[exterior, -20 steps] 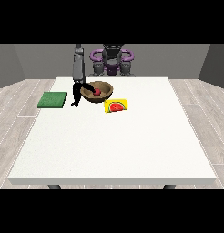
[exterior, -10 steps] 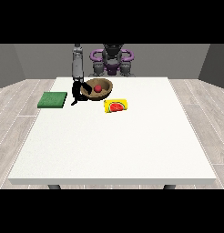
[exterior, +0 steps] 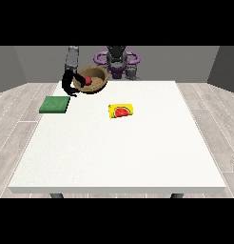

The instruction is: Pick the cup and pour the ball into the bowl, then pick the bowl and place it on the pad

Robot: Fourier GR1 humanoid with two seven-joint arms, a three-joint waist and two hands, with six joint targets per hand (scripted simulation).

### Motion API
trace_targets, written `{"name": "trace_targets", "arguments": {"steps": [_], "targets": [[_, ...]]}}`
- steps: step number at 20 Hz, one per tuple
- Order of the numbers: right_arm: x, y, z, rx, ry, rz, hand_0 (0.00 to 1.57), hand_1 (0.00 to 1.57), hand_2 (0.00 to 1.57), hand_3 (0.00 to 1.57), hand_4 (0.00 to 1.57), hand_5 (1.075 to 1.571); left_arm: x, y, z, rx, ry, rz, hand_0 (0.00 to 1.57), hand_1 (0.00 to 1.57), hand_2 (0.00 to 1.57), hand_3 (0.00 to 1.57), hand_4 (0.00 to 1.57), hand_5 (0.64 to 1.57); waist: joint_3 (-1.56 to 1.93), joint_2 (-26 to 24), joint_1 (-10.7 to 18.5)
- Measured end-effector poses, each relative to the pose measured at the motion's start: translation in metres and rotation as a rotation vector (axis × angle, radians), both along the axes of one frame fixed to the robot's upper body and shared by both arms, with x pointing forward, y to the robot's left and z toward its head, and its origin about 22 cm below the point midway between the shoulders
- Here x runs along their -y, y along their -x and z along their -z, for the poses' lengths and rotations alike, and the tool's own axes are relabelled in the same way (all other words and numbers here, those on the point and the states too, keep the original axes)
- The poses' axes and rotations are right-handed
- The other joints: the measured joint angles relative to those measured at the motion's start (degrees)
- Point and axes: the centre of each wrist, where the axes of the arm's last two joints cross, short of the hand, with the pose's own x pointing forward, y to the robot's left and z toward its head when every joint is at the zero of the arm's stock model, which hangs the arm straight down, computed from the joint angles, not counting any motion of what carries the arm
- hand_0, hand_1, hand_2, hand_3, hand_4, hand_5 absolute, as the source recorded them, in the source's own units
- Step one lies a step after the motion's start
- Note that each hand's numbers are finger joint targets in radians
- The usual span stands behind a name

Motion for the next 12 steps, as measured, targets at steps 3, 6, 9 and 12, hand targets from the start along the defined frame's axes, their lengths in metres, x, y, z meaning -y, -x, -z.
{"name": "trace_targets", "arguments": {"steps": [3, 6, 9, 12], "targets": [[0.011, -0.006, -0.017, -0.021, -0.001, -0.004, 1.57, 1.57, 1.57, 1.57, 1.3, 1.492, -0.014, 0.009, 0.004, 0.005, -0.002, -0.024, 0.0, 0.0, 0.0, 0.0, 0.0, 1.542, 0.15, 0.4, -1.1], [0.033, -0.009, -0.022, -0.022, 0.005, 0.0, 1.57, 1.57, 1.57, 1.57, 1.3, 1.52, -0.019, 0.014, 0.002, 0.029, -0.004, -0.028, 0.0, 0.0, 0.0, 0.0, 0.0, 1.539, 0.27, 1.7, -1.1], [0.043, -0.02, -0.039, 0.008, 0.021, 0.007, 1.57, 1.57, 1.57, 1.57, 1.3, 1.52, -0.017, 0.015, -0.01, 0.066, -0.016, -0.025, 0.0, 0.0, 0.0, 0.0, 0.0, 1.538, 0.32, 3.9, -0.9], [0.062, -0.027, -0.046, 0.024, 0.046, 0.027, 1.57, 1.57, 1.57, 1.57, 1.3, 1.519, -0.002, 0.007, -0.014, 0.083, -0.022, -0.017, 0.0, 0.0, 0.0, 0.0, 0.0, 1.536, 0.38, 5.1, 0.0]]}}
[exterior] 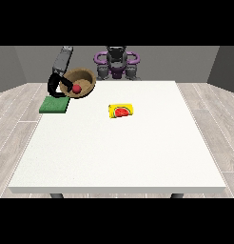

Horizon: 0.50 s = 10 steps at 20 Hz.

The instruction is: Pick the cup and pour the ball into the bowl, then pick the bowl and place it on the pad

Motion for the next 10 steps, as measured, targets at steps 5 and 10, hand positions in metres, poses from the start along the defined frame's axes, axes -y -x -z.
{"name": "trace_targets", "arguments": {"steps": [5, 10], "targets": [[0.05, 0.001, -0.014, 0.038, 0.023, 0.018, 1.57, 1.57, 1.57, 1.48, 1.31, 1.532, 0.003, 0.004, -0.015, 0.024, -0.012, -0.005, 0.0, 0.0, 0.0, 0.0, 0.0, 1.533, 0.04, 1.6, 0.0], [0.094, 0.009, -0.013, 0.076, -0.018, 0.048, 1.57, 1.57, 1.57, 1.0, 1.3, 1.541, 0.009, 0.007, -0.024, 0.047, -0.027, -0.006, 0.0, 0.0, 0.0, 0.0, 0.01, 1.532, 0.05, 3.1, 0.8]]}}
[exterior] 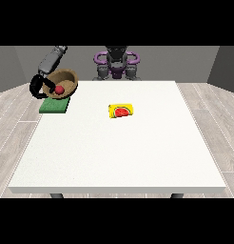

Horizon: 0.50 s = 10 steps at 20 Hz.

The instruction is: Pick the cup and pour the ball into the bowl, then pick the bowl and place it on the pad

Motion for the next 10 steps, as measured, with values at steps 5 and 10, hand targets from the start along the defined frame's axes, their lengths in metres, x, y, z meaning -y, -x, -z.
{"name": "trace_targets", "arguments": {"steps": [5, 10], "targets": [[0.031, 0.003, -0.01, 0.045, -0.03, 0.021, 1.57, 1.57, 1.57, 0.59, 1.3, 1.552, 0.005, 0.009, -0.021, 0.056, -0.026, 0.007, 0.0, 0.0, 0.0, 0.0, 0.13, 1.532, 0.03, 3.2, 1.3], [0.056, 0.009, -0.014, 0.104, 0.008, 0.056, 1.57, 1.57, 1.57, 0.32, 1.28, 1.556, 0.015, 0.024, -0.054, 0.122, -0.044, 0.036, 0.0, 0.0, 0.0, 0.0, 0.0, 1.532, 0.08, 6.9, 2.7]]}}
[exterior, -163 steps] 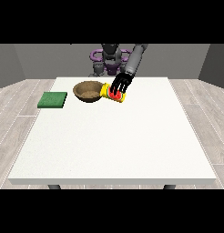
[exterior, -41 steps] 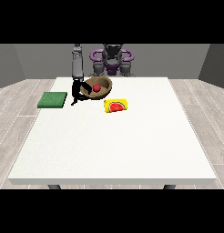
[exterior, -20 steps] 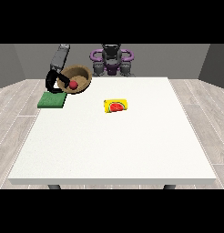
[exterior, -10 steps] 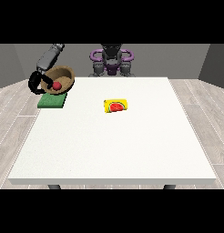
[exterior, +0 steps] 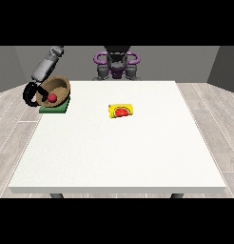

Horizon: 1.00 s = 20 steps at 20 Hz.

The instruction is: Pick the cup and pour the ball into the bowl, then pick the bowl and place it on the pad

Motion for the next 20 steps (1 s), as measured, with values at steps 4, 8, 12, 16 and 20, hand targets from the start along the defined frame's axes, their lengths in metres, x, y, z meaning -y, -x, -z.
{"name": "trace_targets", "arguments": {"steps": [4, 8, 12, 16, 20], "targets": [[0.013, 0.004, 0.0, 0.0, 0.008, 0.014, 1.57, 1.57, 1.57, 0.53, 1.27, 1.564, 0.008, 0.001, -0.001, 0.004, 0.007, 0.013, 0.0, 0.0, 0.0, 0.0, 0.0, 1.532, -0.03, -0.1, 0.4], [0.025, 0.008, -0.015, -0.034, -0.003, -0.001, 1.57, 1.57, 1.57, 0.9, 1.24, 1.568, 0.005, -0.004, 0.014, -0.042, 0.017, 0.005, 0.0, 0.0, 0.0, 0.0, 0.0, 1.534, -0.09, -2.8, -0.3], [0.015, -0.002, -0.024, -0.052, 0.015, -0.015, 1.57, 1.57, 1.57, 1.32, 1.24, 1.571, 0.001, -0.01, 0.025, -0.061, 0.02, 0.0, 0.0, 0.0, 0.0, 0.0, 0.0, 1.532, -0.15, -4.0, -0.1], [0.008, -0.005, -0.014, -0.084, 0.025, -0.018, 1.57, 1.57, 1.57, 1.3, 1.18, 1.569, 0.003, -0.016, 0.038, -0.08, 0.017, 0.0, 0.0, 0.0, 0.0, 0.0, 0.0, 1.525, -0.13, -5.3, 0.2], [0.004, -0.003, 0.005, -0.095, -0.023, -0.021, 1.57, 1.57, 1.57, 1.12, 1.08, 1.567, -0.004, -0.009, 0.032, -0.065, 0.02, -0.008, 0.0, 0.0, 0.0, 0.0, 0.0, 1.528, -0.11, -4.3, 0.0]]}}
